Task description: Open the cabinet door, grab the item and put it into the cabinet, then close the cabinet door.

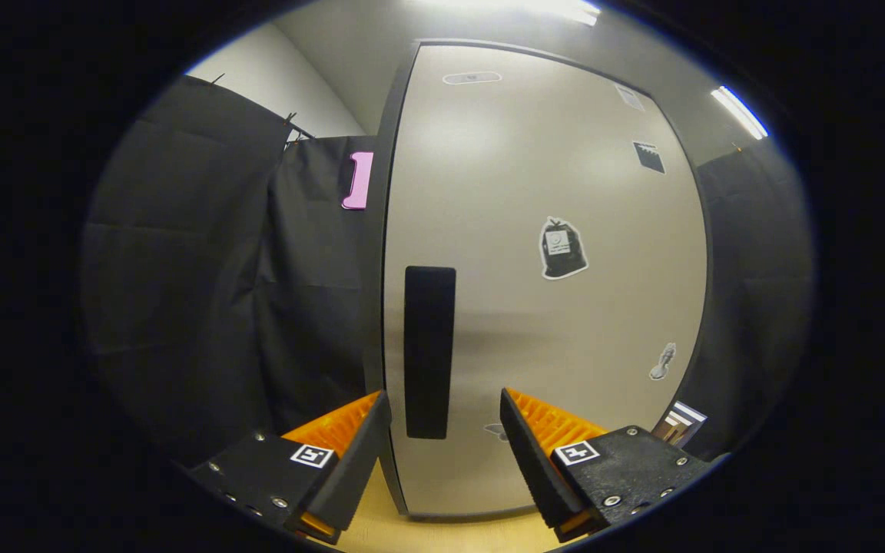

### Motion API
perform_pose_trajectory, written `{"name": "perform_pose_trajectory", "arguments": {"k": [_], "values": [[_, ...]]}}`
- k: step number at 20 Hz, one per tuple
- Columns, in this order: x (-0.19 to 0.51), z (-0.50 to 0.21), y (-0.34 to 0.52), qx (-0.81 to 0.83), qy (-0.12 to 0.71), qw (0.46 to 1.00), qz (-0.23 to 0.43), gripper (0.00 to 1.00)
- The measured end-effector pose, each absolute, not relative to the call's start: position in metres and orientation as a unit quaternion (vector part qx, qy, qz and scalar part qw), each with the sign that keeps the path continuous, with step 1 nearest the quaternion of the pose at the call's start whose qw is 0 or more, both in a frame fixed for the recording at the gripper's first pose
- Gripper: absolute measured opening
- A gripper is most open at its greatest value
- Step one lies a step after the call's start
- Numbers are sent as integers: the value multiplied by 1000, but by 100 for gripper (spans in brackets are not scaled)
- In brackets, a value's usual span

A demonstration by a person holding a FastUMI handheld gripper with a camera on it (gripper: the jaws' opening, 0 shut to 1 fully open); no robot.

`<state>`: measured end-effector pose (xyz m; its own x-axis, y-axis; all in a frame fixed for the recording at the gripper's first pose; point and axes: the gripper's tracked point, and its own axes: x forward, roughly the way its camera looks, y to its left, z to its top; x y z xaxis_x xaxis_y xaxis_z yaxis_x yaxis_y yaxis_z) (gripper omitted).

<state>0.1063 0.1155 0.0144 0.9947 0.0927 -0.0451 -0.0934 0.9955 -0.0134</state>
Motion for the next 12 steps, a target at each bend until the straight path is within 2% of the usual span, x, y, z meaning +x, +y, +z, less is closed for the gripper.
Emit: {"name": "perform_pose_trajectory", "arguments": {"k": [2,4,5,12], "values": [[114,16,120,-12,23,999,43,73],[117,17,119,-16,25,999,32,47],[120,15,118,-14,26,999,31,37],[115,13,118,-22,41,998,45,26]]}}
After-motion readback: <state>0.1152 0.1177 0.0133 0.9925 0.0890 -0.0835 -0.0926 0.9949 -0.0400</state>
